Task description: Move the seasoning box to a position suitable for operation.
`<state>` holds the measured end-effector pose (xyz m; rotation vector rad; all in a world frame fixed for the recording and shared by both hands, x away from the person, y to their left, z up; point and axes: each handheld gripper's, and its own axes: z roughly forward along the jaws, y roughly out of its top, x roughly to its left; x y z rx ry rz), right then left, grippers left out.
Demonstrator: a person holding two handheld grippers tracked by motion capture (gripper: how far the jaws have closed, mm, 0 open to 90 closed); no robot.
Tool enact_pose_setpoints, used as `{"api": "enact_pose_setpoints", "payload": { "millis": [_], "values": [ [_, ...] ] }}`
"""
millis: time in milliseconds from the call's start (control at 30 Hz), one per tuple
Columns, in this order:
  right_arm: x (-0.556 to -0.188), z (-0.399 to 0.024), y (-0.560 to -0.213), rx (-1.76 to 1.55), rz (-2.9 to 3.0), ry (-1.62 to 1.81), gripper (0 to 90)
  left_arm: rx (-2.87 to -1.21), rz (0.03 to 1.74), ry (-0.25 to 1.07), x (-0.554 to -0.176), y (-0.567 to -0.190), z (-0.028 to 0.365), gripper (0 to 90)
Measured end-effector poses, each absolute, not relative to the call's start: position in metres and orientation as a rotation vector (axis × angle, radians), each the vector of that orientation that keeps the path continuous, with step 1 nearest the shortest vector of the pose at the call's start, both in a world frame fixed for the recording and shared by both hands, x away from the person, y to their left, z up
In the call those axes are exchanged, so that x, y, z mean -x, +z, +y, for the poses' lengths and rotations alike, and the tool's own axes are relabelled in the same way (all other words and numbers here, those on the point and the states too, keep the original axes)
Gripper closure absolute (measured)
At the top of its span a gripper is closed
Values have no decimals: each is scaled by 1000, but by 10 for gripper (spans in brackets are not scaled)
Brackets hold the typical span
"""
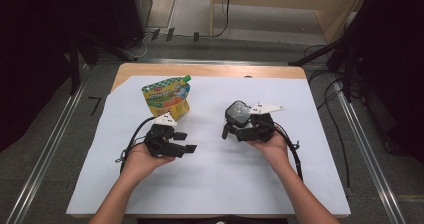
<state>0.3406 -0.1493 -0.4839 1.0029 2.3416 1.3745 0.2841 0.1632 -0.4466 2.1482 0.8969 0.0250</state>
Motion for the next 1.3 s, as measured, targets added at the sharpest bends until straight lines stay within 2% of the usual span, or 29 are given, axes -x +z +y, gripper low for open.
{"api": "enact_pose_setpoints", "payload": {
  "millis": [567,1300],
  "values": [
    [-311,-106,-498,-874,2490,1353,158,-2143,881,15,-289,-445,163,380],
    [-301,-100,-506,-783,2502,1283,156,-2147,849,31,-287,-445,162,409]
  ]
}}
